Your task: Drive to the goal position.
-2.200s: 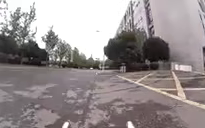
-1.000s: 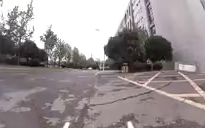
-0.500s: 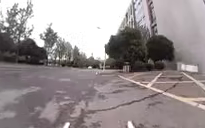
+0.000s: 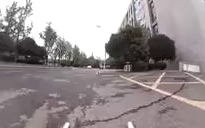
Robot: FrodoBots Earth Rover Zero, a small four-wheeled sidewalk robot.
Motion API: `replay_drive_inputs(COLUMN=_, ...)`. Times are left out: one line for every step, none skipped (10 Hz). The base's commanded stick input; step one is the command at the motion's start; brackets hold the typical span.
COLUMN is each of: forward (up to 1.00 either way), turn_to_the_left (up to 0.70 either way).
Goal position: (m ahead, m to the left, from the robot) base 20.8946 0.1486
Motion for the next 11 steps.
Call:
replay_drive_inputs(forward=0.6, turn_to_the_left=0.0)
replay_drive_inputs(forward=0.6, turn_to_the_left=0.0)
replay_drive_inputs(forward=0.6, turn_to_the_left=0.0)
replay_drive_inputs(forward=0.6, turn_to_the_left=0.0)
replay_drive_inputs(forward=0.6, turn_to_the_left=0.0)
replay_drive_inputs(forward=0.6, turn_to_the_left=0.0)
replay_drive_inputs(forward=0.6, turn_to_the_left=0.0)
replay_drive_inputs(forward=0.6, turn_to_the_left=0.0)
replay_drive_inputs(forward=0.6, turn_to_the_left=0.0)
replay_drive_inputs(forward=0.6, turn_to_the_left=0.0)
replay_drive_inputs(forward=0.6, turn_to_the_left=0.0)
